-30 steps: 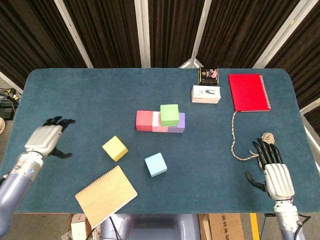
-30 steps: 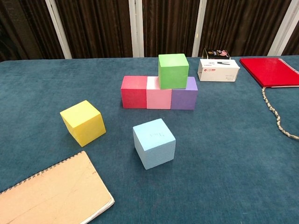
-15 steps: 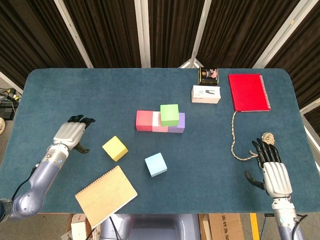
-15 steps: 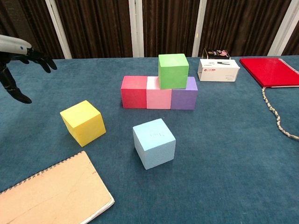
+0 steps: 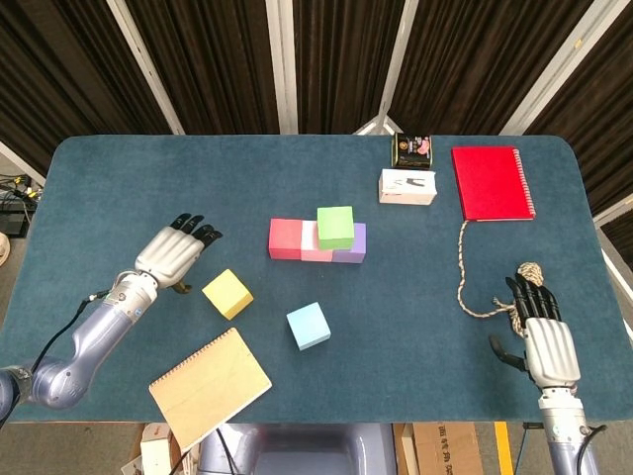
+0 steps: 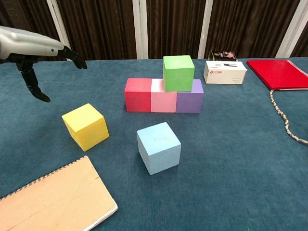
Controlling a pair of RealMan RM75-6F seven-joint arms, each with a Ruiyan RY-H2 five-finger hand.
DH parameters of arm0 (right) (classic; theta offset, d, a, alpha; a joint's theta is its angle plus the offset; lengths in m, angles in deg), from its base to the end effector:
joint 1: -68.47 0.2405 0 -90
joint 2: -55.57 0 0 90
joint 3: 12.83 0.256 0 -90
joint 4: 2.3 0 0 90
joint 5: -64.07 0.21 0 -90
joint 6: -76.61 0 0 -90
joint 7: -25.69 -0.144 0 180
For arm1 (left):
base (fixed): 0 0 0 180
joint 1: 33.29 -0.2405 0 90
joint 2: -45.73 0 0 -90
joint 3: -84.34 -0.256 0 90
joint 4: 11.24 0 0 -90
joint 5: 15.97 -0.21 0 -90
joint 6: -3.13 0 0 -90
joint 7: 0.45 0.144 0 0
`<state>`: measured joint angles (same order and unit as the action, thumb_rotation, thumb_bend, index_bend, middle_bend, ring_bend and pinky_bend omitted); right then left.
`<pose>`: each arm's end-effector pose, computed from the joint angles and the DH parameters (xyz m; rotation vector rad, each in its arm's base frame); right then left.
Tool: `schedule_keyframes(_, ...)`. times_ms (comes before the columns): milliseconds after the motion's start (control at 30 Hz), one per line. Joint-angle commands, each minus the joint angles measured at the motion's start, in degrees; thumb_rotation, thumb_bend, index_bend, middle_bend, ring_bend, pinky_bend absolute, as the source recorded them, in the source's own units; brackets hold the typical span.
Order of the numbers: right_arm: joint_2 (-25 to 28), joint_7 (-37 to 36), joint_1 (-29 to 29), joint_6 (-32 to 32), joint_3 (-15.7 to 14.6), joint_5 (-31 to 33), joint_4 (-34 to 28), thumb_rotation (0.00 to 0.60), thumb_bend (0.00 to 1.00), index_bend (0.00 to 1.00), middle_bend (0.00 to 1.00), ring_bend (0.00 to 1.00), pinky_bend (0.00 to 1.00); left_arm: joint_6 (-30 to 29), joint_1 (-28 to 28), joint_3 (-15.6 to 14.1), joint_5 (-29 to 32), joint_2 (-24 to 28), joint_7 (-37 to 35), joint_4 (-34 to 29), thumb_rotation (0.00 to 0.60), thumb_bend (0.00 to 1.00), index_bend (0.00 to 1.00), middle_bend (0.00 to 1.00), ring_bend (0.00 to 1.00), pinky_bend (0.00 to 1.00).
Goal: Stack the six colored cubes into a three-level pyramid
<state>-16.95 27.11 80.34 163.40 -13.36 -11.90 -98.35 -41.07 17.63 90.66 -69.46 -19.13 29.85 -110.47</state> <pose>-0.2868 -0.2007 0.1093 1.2874 -1.0811 1.0042 -0.1440 0.3603 0.0742 -2.0454 -0.7314 -0.5980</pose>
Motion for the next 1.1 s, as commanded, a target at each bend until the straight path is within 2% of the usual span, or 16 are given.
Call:
schedule_keyframes(33,-0.1,0.6,-0.6,-0.2,0.9,0.9,-0.1,0.6,0.34,0.04,0.02,0.0,0.0,4.3,0.3,-0.2,-7.1,-0.4,-6.5,3.2,0.6,0.17,0.14,0.11,0.0,0.0)
schedule_keyframes(333,-0.7,2.9,-1.3,-2.0,2.4,2.5,0.0,0.6,0.34,0.04,0.02,0.0,0.0,8.1,-0.1,-0.7,-16.4,-1.2,-18.4,8.2,0.6,0.17,0.14,0.12,0.0,0.0)
schedule_keyframes(533,-0.7,3.3,-1.9,-2.6,3.0,2.8,-0.2,0.6,0.34,0.04,0.02,0.0,0.0,8.8,0.2,-1.8,-21.8,-2.7,-22.5,10.9,0.6,0.17,0.14,0.12,0.0,0.0)
schedule_keyframes(733,-0.9,3.5,-2.3,-2.8,3.5,1.7,-0.3,0.6,0.34,0.04,0.02,0.0,0.0,8.6,0.1,-2.3,-24.5,-3.2,-26.5,11.0,0.6,0.17,0.13,0.13,0.0,0.0)
schedule_keyframes(1100,-0.9,2.1,-2.9,-3.8,4.6,1.6,-0.1,0.6,0.34,0.04,0.02,0.0,0.0,7.4,-0.9,-4.0,-25.9,-4.9,-27.6,11.7,0.6,0.18,0.17,0.18,0.0,0.0)
